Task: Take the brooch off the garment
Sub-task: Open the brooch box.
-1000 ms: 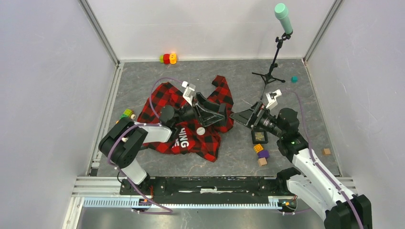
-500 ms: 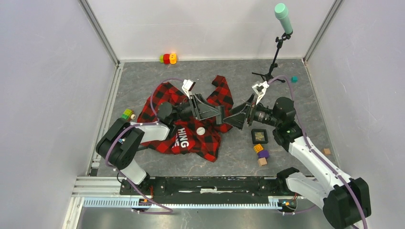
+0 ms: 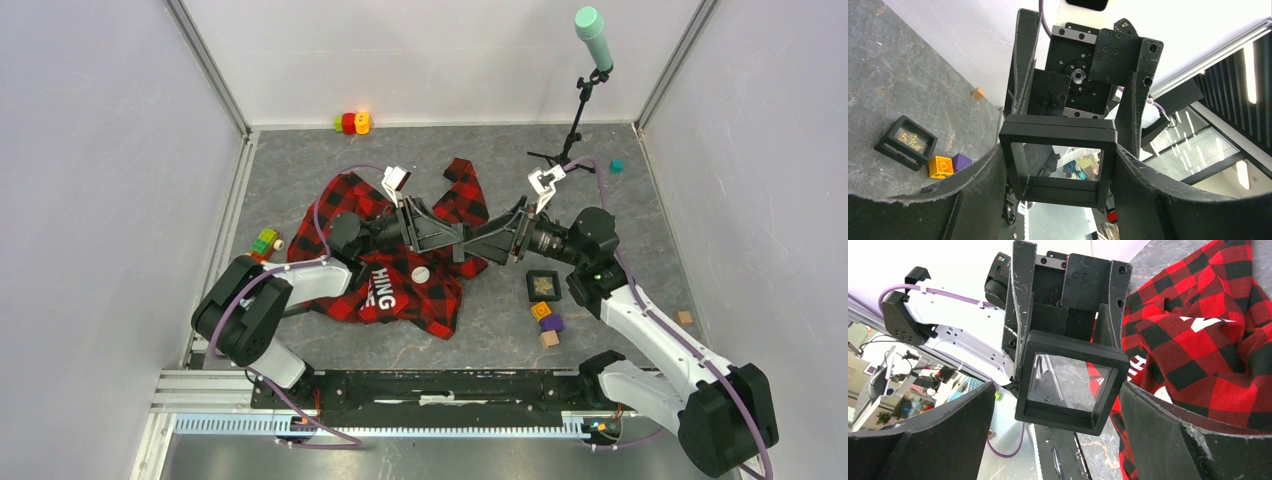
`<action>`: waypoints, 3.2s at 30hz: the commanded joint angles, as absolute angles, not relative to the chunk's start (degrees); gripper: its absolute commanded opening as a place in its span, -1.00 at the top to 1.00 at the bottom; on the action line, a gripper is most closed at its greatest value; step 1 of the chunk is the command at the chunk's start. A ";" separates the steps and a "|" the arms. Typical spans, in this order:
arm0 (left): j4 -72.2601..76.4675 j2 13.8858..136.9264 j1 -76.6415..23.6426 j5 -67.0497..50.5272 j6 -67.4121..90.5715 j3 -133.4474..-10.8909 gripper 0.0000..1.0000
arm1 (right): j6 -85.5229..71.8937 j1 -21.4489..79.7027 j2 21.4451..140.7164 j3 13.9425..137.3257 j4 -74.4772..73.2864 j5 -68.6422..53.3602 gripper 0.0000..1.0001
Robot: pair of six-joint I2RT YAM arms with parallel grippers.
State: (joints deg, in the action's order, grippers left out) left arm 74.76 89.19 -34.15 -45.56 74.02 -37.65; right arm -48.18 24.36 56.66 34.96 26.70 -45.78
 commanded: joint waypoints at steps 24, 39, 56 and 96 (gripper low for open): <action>75.58 86.96 -34.73 -45.44 71.37 -39.83 -0.09 | -52.92 25.84 59.26 33.41 29.48 -44.12 -0.91; 76.94 84.74 -34.65 -43.68 71.12 -38.35 -0.76 | -62.13 25.84 59.44 30.32 40.32 -45.63 -0.37; 82.98 85.52 -34.49 -44.27 74.05 -37.66 -0.25 | -73.00 25.67 59.21 27.83 54.04 -46.45 -0.35; 34.78 71.36 -33.40 -38.81 48.89 -41.68 -0.25 | -26.97 27.33 49.45 43.09 -1.14 -23.27 -0.62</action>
